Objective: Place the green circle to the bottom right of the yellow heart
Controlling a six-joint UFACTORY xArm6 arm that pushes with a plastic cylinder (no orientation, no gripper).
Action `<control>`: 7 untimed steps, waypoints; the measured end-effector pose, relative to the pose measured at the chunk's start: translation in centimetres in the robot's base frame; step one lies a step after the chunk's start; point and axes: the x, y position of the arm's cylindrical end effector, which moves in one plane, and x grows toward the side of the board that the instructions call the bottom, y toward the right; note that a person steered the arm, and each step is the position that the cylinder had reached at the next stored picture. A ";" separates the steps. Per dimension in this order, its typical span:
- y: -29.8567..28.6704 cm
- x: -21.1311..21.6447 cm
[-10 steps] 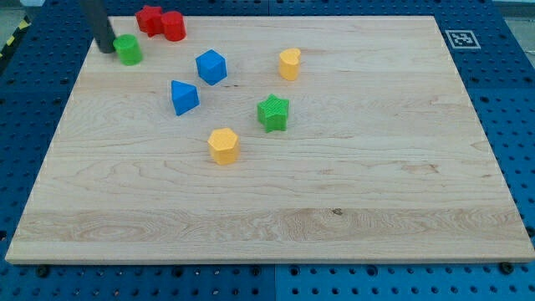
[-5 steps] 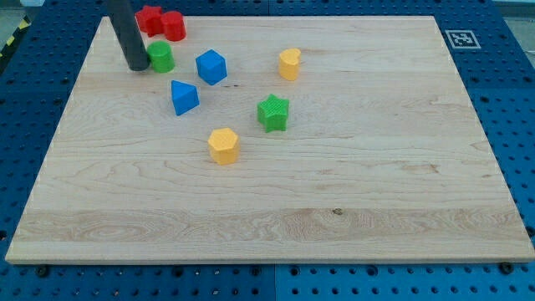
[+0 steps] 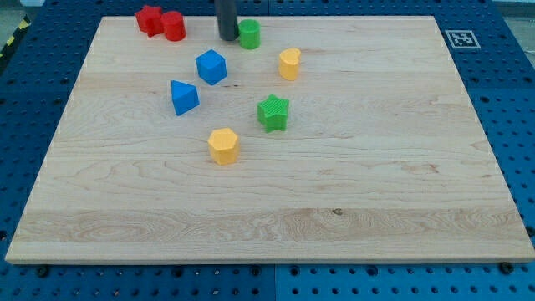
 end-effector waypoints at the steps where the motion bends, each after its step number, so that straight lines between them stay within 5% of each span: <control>1: 3.4 -0.4; 4: 13.4 0.6; 7: 15.6 9.0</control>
